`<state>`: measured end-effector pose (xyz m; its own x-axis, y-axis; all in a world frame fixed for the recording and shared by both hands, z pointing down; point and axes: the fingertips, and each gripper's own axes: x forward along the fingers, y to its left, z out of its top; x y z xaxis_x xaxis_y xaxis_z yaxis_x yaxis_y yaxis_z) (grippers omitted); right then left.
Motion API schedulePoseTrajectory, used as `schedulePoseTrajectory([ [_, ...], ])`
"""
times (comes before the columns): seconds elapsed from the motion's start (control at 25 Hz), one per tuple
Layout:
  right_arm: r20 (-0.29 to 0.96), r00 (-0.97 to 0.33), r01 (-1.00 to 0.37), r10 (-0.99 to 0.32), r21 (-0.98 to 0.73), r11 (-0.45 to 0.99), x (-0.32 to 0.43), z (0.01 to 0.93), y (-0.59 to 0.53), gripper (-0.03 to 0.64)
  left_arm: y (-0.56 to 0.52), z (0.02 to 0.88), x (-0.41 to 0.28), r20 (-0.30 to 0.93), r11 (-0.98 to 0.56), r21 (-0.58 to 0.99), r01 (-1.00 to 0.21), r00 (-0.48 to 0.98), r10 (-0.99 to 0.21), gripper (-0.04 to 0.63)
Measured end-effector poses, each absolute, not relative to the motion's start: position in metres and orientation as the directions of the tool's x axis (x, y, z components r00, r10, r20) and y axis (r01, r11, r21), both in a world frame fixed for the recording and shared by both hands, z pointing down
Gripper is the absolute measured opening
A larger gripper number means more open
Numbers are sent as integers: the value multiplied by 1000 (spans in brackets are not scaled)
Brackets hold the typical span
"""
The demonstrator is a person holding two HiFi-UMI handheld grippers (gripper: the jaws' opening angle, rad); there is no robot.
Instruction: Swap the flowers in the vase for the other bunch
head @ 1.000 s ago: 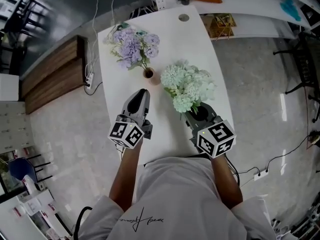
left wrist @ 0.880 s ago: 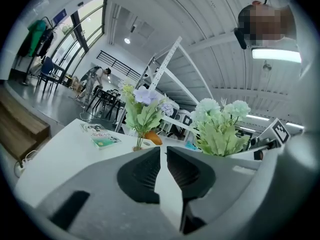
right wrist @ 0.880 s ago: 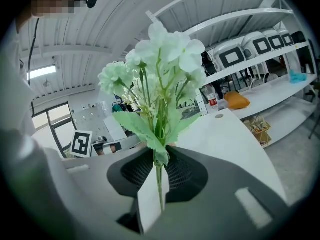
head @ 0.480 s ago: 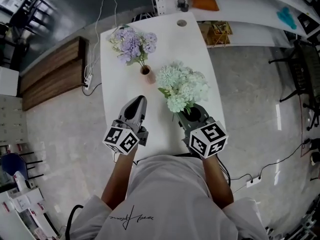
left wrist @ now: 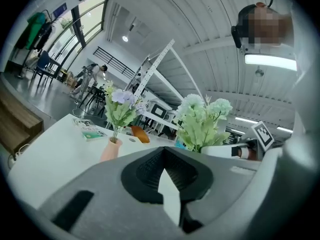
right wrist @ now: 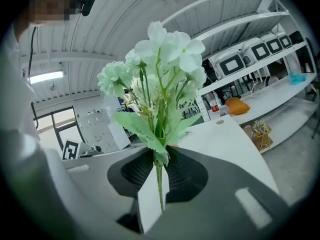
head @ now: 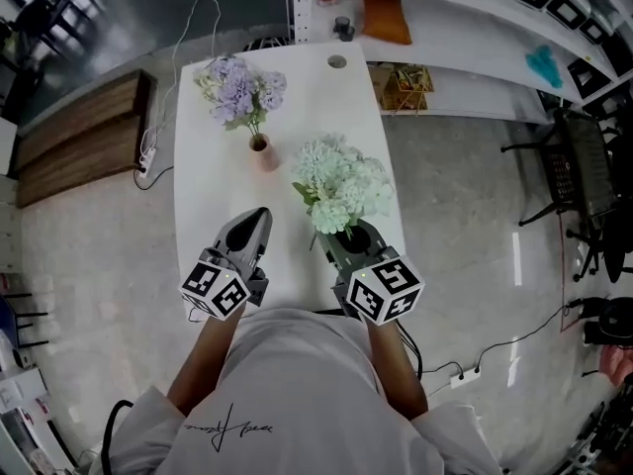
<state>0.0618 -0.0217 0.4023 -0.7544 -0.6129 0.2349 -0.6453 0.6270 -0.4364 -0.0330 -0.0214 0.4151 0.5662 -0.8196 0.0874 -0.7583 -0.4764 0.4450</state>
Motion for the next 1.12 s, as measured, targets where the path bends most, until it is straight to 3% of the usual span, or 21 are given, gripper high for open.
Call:
schedulePoseTrajectory([
  [0.48, 168, -791, -598, -588, -415, 686, 54, 387, -7, 72, 13, 414, -22, 128, -493, 427, -758, 591, -797, -3],
  [1.12, 167, -780, -610, -603, -414, 675, 55, 393, 1, 71, 17, 413, -22, 138, -518, 386, -763, 603, -786, -3],
])
